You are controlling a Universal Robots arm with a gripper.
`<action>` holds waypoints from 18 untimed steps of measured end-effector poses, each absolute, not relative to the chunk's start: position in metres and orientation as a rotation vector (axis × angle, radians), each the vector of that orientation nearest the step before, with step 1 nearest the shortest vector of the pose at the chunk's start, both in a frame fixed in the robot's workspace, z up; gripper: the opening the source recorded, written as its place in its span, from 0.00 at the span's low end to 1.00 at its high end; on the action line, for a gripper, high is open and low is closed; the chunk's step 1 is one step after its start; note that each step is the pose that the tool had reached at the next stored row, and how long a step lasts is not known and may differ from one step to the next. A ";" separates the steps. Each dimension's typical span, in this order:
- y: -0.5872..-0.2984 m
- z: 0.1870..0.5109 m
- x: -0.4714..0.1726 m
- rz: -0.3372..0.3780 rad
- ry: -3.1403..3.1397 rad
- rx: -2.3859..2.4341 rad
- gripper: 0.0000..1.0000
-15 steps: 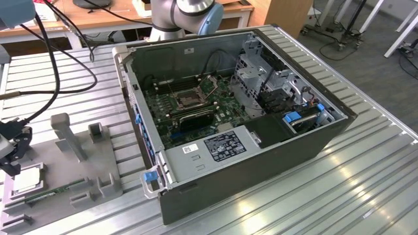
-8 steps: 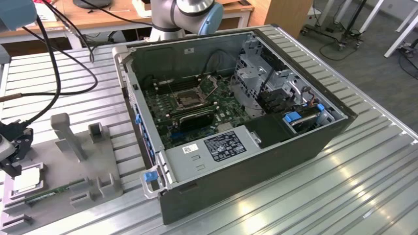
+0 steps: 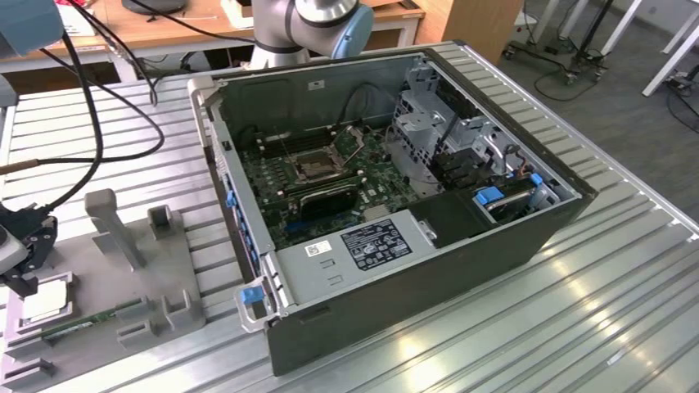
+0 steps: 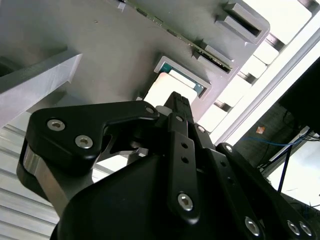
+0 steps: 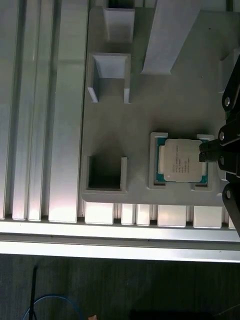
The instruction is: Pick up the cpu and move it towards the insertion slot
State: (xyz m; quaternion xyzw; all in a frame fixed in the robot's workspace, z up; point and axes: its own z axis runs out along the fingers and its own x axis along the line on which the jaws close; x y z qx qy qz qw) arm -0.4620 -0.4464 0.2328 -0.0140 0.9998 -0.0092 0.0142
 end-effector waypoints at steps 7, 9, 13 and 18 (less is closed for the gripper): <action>-0.446 0.230 -0.462 -0.029 3.113 -0.044 0.11; -0.446 0.230 -0.462 -0.029 3.113 -0.044 0.11; -0.446 0.230 -0.462 -0.029 3.113 -0.044 0.11; -0.446 0.230 -0.462 -0.029 3.113 -0.044 0.11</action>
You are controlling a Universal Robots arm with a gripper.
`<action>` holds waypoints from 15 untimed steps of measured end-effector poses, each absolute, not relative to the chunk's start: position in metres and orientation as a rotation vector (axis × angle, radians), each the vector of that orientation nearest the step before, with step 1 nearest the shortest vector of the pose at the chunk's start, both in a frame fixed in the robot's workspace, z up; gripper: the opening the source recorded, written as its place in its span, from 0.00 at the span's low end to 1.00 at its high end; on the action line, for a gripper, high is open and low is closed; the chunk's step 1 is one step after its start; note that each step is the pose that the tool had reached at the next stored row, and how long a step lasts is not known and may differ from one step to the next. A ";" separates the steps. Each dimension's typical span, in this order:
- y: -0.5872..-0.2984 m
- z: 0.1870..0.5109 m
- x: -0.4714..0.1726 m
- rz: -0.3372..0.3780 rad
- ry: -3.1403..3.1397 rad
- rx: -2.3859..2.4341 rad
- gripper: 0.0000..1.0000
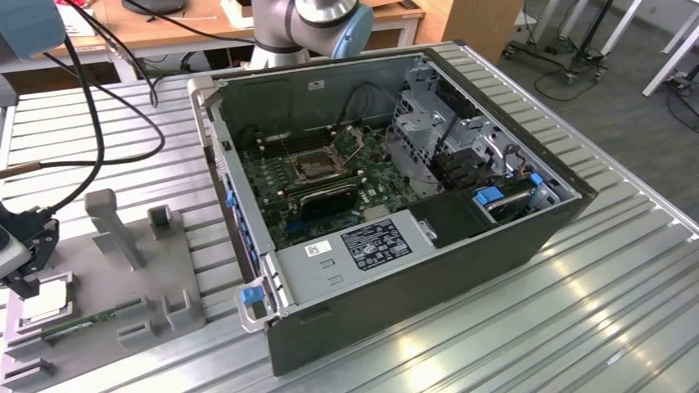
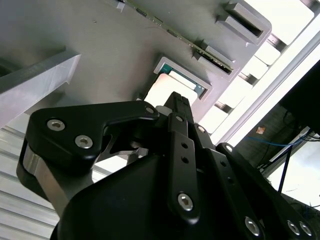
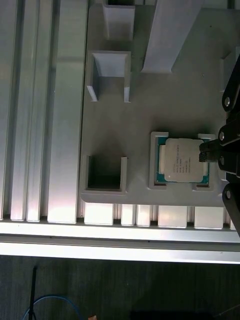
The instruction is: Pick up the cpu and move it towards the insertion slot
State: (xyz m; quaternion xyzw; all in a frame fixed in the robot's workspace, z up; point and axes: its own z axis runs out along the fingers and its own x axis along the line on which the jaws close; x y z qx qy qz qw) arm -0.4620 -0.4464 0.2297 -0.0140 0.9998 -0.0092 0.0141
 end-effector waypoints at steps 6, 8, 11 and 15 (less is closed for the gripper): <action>-0.446 0.230 -0.462 -0.029 3.113 -0.044 0.35; -0.446 0.230 -0.462 -0.029 3.113 -0.044 0.41; -0.446 0.230 -0.462 -0.029 3.113 -0.044 0.53; -0.446 0.229 -0.462 -0.029 3.113 -0.044 0.64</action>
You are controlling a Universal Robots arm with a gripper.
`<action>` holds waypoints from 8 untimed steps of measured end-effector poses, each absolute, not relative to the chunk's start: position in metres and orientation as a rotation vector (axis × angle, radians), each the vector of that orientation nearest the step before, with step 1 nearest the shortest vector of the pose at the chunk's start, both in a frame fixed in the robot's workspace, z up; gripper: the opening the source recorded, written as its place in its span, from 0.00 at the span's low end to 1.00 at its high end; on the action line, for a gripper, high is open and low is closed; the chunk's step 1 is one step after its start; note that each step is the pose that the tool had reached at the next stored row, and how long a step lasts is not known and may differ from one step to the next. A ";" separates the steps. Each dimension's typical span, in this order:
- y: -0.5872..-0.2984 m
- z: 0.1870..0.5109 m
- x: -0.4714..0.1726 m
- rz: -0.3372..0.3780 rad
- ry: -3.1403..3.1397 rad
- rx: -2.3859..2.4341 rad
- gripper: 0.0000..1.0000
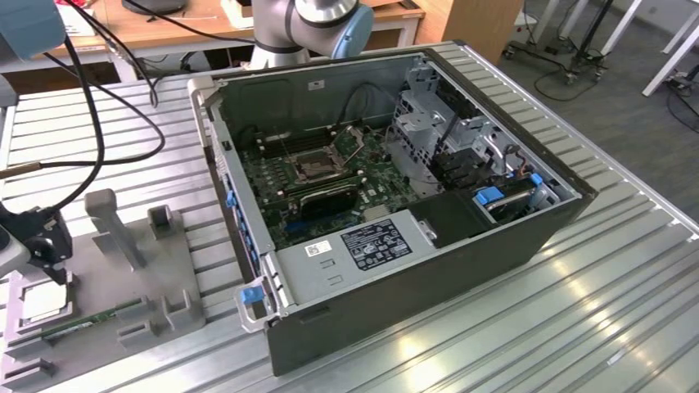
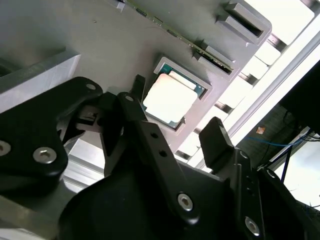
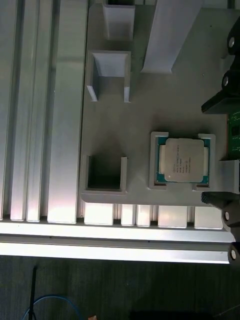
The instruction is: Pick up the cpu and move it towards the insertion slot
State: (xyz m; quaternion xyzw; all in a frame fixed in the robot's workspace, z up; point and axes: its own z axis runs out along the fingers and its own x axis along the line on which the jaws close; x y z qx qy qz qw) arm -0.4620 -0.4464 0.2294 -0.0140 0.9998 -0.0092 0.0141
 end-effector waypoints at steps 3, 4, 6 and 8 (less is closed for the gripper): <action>-0.446 0.229 -0.462 -0.029 3.113 -0.044 0.76; -0.446 0.229 -0.462 -0.029 3.113 -0.044 0.76; -0.446 0.229 -0.462 -0.029 3.113 -0.044 0.82; -0.446 0.228 -0.462 -0.027 3.112 -0.044 0.82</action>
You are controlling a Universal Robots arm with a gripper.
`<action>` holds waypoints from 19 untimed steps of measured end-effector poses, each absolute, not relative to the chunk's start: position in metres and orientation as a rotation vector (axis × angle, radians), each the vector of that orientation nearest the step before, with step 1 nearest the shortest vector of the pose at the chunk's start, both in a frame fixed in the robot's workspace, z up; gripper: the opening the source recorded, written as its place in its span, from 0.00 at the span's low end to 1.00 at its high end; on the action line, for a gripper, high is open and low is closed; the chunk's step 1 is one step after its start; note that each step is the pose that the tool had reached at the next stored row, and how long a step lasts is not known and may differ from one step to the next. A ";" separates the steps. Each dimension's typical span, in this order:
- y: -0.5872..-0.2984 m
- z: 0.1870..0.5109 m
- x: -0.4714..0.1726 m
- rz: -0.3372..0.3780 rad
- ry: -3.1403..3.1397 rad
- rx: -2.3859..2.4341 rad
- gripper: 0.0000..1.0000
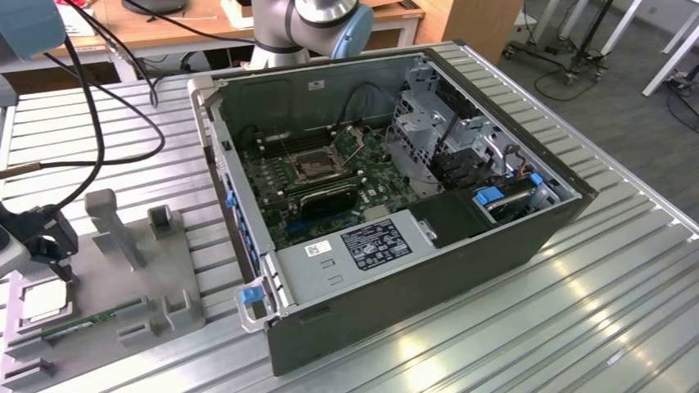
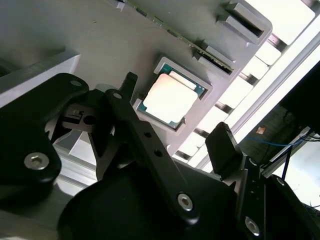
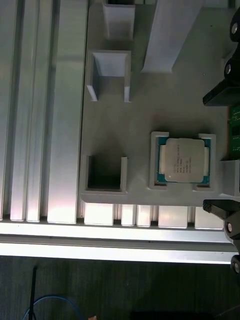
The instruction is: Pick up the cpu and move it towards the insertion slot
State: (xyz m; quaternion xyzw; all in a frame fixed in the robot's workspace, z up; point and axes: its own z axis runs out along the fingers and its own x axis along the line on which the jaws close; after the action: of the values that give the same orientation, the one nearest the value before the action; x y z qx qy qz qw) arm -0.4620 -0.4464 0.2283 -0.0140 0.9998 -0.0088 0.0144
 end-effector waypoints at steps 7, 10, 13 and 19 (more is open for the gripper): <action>-0.446 0.221 -0.462 -0.027 3.113 -0.044 0.82; -0.446 0.220 -0.462 -0.027 3.113 -0.044 0.82; -0.446 0.219 -0.462 -0.027 3.113 -0.044 0.82; -0.446 0.216 -0.462 -0.027 3.113 -0.044 0.82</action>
State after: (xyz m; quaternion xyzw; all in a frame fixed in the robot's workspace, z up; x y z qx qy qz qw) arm -0.4620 -0.4465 0.2164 -0.0140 0.9998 -0.0086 0.0142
